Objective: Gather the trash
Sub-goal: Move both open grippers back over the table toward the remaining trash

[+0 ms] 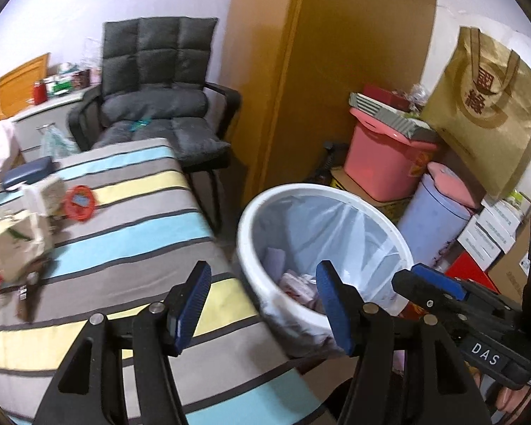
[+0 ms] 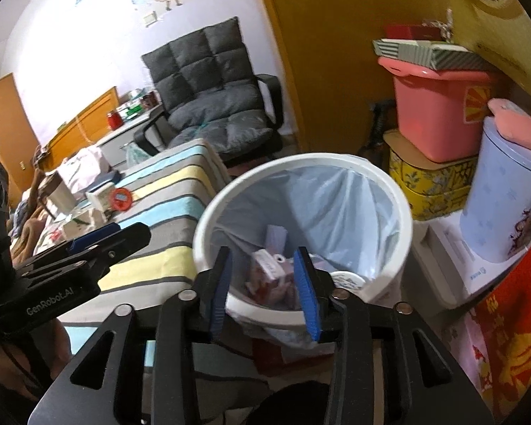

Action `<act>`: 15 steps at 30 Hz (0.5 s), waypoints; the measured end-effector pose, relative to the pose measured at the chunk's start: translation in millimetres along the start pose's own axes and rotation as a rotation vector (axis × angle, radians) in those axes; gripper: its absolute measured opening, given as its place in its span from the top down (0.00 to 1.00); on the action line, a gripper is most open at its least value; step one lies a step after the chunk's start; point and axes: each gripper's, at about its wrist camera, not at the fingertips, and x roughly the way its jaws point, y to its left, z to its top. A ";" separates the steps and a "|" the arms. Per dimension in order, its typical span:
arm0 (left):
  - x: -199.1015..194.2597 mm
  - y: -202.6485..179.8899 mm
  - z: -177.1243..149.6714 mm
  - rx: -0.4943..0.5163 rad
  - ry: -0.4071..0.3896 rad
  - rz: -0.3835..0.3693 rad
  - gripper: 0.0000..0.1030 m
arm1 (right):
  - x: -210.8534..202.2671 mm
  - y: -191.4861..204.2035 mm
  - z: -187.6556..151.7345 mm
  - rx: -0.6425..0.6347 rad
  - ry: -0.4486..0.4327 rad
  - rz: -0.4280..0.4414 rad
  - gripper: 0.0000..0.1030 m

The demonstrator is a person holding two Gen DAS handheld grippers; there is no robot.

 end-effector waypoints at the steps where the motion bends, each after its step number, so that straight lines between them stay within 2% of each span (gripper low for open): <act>1: -5.1 3.3 -0.8 -0.005 -0.007 0.013 0.38 | -0.3 4.2 0.0 -0.008 -0.001 0.011 0.52; 15: -72.1 59.6 -22.9 -0.083 -0.066 0.212 0.38 | 0.3 61.1 -4.8 -0.133 0.003 0.143 0.50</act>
